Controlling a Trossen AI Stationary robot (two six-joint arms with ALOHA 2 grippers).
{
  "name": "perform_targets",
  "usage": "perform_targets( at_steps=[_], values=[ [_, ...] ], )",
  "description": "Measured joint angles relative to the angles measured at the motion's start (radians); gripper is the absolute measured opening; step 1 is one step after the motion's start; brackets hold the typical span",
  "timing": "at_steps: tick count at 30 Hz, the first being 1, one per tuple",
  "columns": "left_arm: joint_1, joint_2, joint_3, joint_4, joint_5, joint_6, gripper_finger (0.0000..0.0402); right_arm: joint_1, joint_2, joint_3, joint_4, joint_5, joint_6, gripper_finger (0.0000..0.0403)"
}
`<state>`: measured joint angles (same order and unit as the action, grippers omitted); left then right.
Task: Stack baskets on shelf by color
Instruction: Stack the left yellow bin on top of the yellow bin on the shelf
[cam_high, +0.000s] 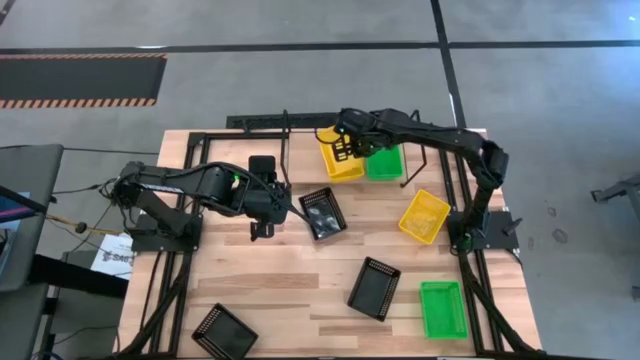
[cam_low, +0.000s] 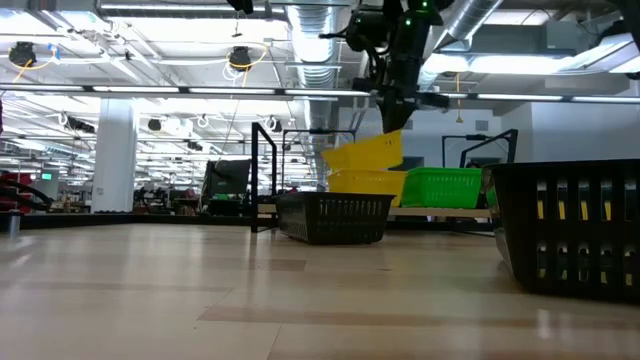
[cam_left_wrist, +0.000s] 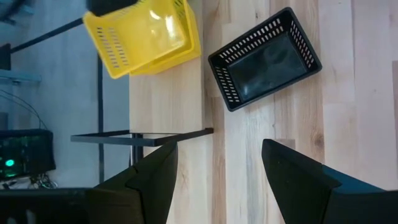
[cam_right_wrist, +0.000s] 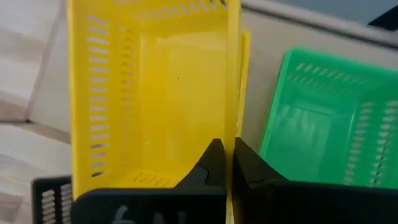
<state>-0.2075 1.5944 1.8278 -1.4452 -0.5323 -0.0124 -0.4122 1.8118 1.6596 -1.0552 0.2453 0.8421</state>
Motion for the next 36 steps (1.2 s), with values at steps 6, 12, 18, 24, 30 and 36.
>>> perform_targets(
  at_steps=[6, 12, 18, 24, 30, 36],
  values=[
    [0.000, 0.000, 0.000, 0.000, 0.004, -0.001, 0.0222, -0.002, 0.001, -0.082, 0.134, -0.043, 0.008, 0.0004],
    [0.000, 0.000, 0.000, 0.000, 0.005, -0.006, 0.0222, -0.018, 0.010, -0.084, 0.162, -0.061, -0.001, 0.0004],
    [0.000, 0.000, 0.000, 0.000, 0.005, -0.006, 0.0222, -0.029, 0.009, -0.084, 0.162, -0.066, -0.022, 0.0004],
    [0.000, 0.000, 0.000, 0.000, 0.005, 0.000, 0.0222, -0.026, 0.009, -0.084, 0.163, -0.066, -0.039, 0.0071],
    [0.000, 0.000, 0.000, 0.001, 0.005, 0.000, 0.0222, -0.021, 0.009, -0.084, 0.175, -0.065, -0.048, 0.0141],
    [0.000, 0.000, 0.000, 0.001, 0.006, -0.007, 0.0222, -0.024, 0.008, -0.083, 0.183, -0.066, -0.060, 0.0185]
  ],
)
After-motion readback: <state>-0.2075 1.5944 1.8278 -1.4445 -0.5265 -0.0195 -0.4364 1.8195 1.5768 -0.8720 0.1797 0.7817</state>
